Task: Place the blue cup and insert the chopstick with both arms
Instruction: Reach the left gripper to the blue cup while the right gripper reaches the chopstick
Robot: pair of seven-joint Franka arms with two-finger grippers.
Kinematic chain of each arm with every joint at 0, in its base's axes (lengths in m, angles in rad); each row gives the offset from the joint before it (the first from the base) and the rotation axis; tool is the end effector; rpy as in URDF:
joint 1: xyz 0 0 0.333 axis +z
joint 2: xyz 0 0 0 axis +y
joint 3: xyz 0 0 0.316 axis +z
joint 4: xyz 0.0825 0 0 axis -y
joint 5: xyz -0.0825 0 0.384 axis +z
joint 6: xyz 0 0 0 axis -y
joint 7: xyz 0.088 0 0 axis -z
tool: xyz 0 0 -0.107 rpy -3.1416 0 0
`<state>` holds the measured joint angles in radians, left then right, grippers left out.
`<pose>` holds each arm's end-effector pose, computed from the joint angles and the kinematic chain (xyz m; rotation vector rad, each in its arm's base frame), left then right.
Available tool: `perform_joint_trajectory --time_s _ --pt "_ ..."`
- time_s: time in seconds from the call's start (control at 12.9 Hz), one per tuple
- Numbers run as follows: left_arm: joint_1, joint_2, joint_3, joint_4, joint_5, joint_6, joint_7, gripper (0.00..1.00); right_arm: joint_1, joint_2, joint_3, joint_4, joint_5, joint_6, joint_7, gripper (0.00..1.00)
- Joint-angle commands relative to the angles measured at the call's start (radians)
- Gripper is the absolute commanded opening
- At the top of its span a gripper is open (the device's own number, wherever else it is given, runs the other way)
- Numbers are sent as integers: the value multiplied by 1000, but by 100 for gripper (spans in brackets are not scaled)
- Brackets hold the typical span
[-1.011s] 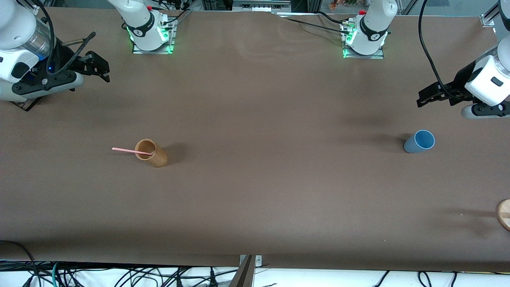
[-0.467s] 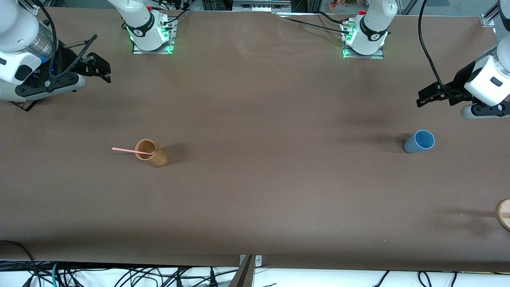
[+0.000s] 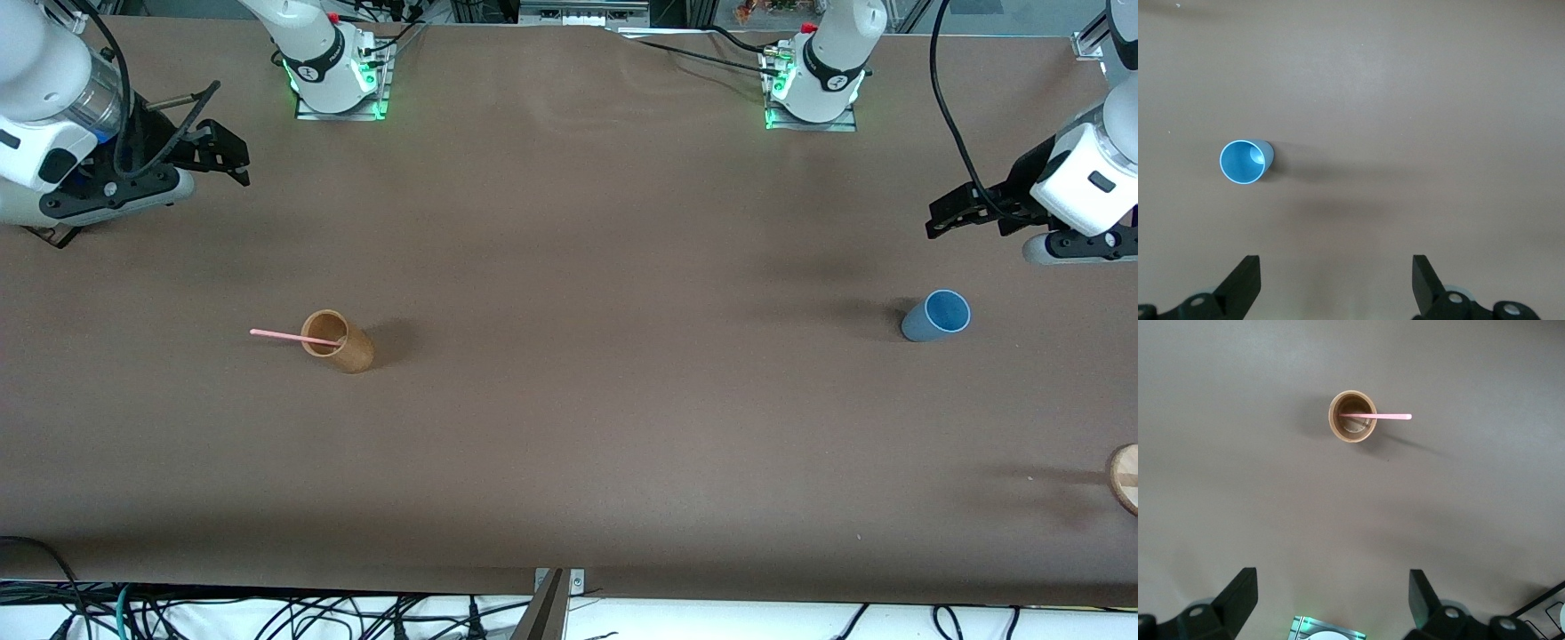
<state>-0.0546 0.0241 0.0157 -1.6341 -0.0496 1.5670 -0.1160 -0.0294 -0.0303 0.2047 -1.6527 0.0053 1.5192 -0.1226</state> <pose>0.5571 -0.0271 0.5811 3.0937 0.1226 -0.1467 0.5287 0.0958 0.5981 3.0992 0.4644 -0.1627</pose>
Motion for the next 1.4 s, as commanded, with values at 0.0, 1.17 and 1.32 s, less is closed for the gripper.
perform_joint_trajectory --time_s 0.0,1.17,1.32 --pt "1 17 -3 -6 -12 4 27 100 5 -11 -7 -25 7 18 -12 100" --pt "129 118 1 -562 198 755 165 100 3 39 -7 -131 7 240 20 99" --pt "151 138 1 -589 198 827 197 100 3 93 -7 -136 7 315 24 99"
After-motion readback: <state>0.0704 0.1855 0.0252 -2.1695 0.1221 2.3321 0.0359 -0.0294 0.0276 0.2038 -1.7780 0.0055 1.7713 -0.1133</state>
